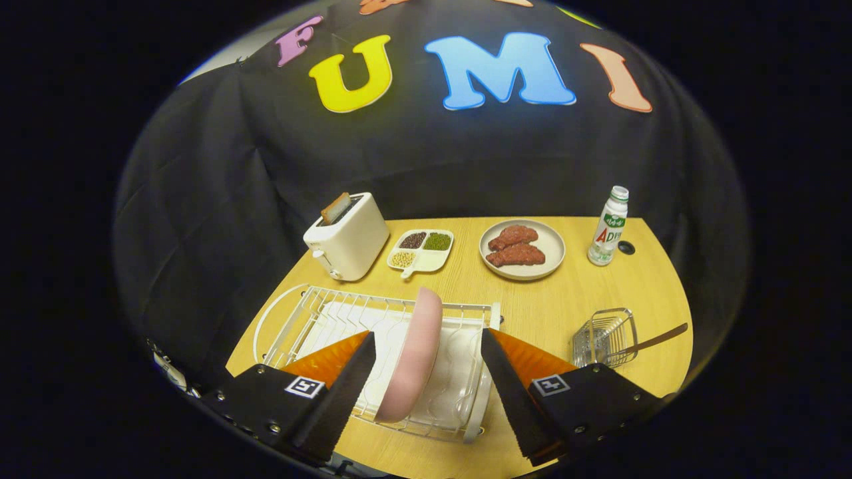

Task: Take the plate from the dish rack, then take the spoon from the basket and place it into the plate.

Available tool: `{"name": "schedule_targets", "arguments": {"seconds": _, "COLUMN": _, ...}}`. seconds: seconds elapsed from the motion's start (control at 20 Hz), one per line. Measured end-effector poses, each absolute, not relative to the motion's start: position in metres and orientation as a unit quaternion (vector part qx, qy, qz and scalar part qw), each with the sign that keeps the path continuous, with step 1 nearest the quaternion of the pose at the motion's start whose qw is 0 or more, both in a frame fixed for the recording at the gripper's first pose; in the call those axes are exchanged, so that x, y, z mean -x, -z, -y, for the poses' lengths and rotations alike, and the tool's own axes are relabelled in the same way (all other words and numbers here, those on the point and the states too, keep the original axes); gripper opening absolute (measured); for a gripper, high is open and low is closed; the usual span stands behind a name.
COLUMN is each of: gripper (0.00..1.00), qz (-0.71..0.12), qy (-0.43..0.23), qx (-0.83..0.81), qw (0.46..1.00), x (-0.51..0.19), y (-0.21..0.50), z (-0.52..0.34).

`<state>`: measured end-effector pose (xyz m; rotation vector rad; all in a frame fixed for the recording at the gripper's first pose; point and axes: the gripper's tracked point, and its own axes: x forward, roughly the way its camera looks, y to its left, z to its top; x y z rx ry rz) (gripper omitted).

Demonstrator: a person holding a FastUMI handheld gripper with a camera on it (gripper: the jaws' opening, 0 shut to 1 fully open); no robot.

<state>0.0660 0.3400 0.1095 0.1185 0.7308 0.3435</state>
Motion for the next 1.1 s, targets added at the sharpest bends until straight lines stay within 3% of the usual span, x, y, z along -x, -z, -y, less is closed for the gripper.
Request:
{"name": "schedule_targets", "arguments": {"seconds": 0.35, "gripper": 0.95, "qz": -0.475, "qy": -0.151, "qx": -0.068, "qw": 0.864, "x": -0.075, "y": -0.067, "z": -0.357}}
{"name": "schedule_targets", "arguments": {"seconds": 0.4, "gripper": 0.85, "qz": -0.487, "qy": -0.149, "qx": -0.060, "qw": 0.858, "x": -0.076, "y": -0.060, "z": -0.359}}
{"name": "schedule_targets", "arguments": {"seconds": 0.6, "gripper": 0.77, "qz": -0.526, "qy": -0.143, "qx": -0.031, "qw": 0.838, "x": -0.078, "y": -0.038, "z": -0.360}}
{"name": "schedule_targets", "arguments": {"seconds": 0.7, "gripper": 0.65, "qz": -0.542, "qy": -0.141, "qx": -0.024, "qw": 0.828, "x": -0.076, "y": -0.030, "z": -0.362}}
{"name": "schedule_targets", "arguments": {"seconds": 0.75, "gripper": 0.65, "qz": -0.548, "qy": -0.143, "qx": -0.023, "qw": 0.824, "x": -0.077, "y": -0.029, "z": -0.364}}
{"name": "schedule_targets", "arguments": {"seconds": 0.9, "gripper": 0.43, "qz": -0.572, "qy": -0.144, "qx": -0.013, "qw": 0.808, "x": -0.072, "y": -0.019, "z": -0.368}}
{"name": "schedule_targets", "arguments": {"seconds": 1.1, "gripper": 0.39, "qz": -0.599, "qy": -0.108, "qx": 0.022, "qw": 0.793, "x": -0.068, "y": -0.014, "z": -0.357}}
